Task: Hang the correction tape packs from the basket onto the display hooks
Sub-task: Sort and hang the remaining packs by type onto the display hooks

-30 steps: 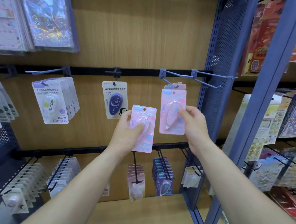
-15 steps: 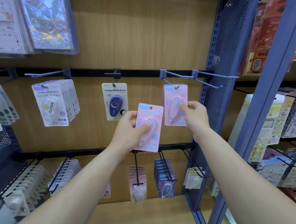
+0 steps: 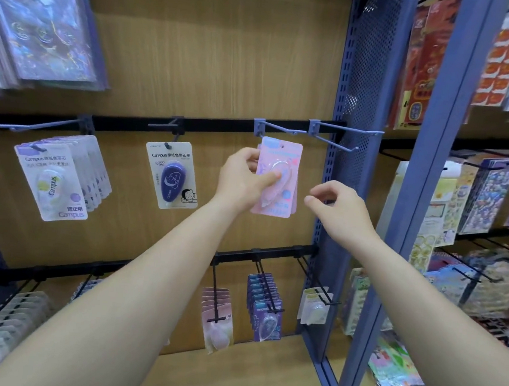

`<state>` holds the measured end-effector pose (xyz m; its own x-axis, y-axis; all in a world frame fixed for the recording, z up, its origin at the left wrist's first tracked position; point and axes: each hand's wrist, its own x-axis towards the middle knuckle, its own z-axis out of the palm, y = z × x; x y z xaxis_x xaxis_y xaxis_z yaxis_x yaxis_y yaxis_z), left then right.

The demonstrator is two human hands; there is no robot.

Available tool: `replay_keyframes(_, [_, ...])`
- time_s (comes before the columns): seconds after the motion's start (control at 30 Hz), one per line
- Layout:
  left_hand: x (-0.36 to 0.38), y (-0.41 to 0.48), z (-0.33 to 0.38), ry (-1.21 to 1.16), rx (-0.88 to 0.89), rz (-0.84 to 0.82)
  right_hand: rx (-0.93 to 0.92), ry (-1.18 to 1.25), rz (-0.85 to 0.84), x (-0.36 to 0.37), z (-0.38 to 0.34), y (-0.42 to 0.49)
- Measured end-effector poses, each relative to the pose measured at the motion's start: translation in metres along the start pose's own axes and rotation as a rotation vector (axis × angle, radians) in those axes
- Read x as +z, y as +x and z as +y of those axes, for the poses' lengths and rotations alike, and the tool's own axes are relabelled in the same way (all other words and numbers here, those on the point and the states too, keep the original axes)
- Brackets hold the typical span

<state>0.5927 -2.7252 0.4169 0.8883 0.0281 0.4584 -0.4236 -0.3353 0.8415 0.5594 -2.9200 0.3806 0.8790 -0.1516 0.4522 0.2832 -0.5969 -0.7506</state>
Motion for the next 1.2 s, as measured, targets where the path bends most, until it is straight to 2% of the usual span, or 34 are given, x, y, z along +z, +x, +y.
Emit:
replay_keyframes(0.57, [0.002,-0.006,0.004,0.007,-0.088,0.006,-0.063,-0.062,-0.097,0.006,0.007,-0.017])
replay_keyframes(0.83, [0.003,0.011,-0.012,0.179,-0.195,0.007,-0.037,-0.125,-0.186,0.013,0.015,-0.030])
replay_keyframes(0.97, [-0.005,-0.023,-0.039,0.312,-0.241,-0.110,0.025,-0.155,-0.259,0.028,0.024,-0.047])
replay_keyframes(1.2, [-0.048,-0.160,-0.125,0.574,-0.282,-0.380,0.132,-0.274,-0.474,0.085,0.049,-0.112])
